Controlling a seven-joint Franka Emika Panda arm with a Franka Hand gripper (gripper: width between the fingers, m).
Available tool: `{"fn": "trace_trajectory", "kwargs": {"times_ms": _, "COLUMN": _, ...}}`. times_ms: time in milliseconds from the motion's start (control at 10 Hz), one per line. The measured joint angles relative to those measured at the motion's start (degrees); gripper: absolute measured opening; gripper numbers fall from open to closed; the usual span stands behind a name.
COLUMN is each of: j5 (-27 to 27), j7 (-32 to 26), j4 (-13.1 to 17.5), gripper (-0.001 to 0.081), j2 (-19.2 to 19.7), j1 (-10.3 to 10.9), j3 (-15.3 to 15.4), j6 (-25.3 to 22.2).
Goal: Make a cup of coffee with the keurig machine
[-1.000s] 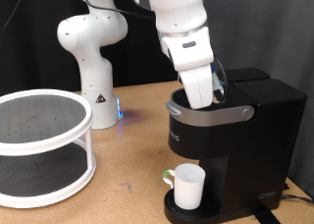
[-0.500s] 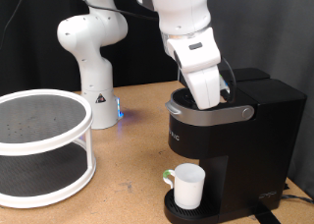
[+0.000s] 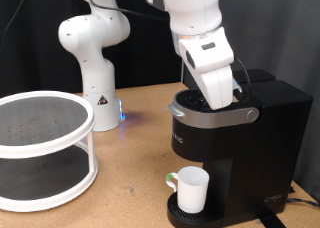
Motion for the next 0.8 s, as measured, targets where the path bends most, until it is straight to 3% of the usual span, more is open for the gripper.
{"fn": "trace_trajectory", "kwargs": {"times_ms": 200, "j5": 0.03, "j7": 0.05, "j4": -0.04, "gripper": 0.0001, "j2": -0.08, "j1": 0.0, "j3": 0.13, "j6": 0.43}}
{"fn": "trace_trajectory", "kwargs": {"times_ms": 500, "j5": -0.2, "j7": 0.07, "j4": -0.58, "gripper": 0.0001, "j2": -1.31, "j1": 0.03, "j3": 0.87, "j6": 5.49}}
{"fn": "trace_trajectory", "kwargs": {"times_ms": 800, "j5": -1.24, "j7": -0.07, "j4": -0.54, "gripper": 0.0001, "j2": -4.76, "j1": 0.03, "j3": 1.19, "j6": 4.74}}
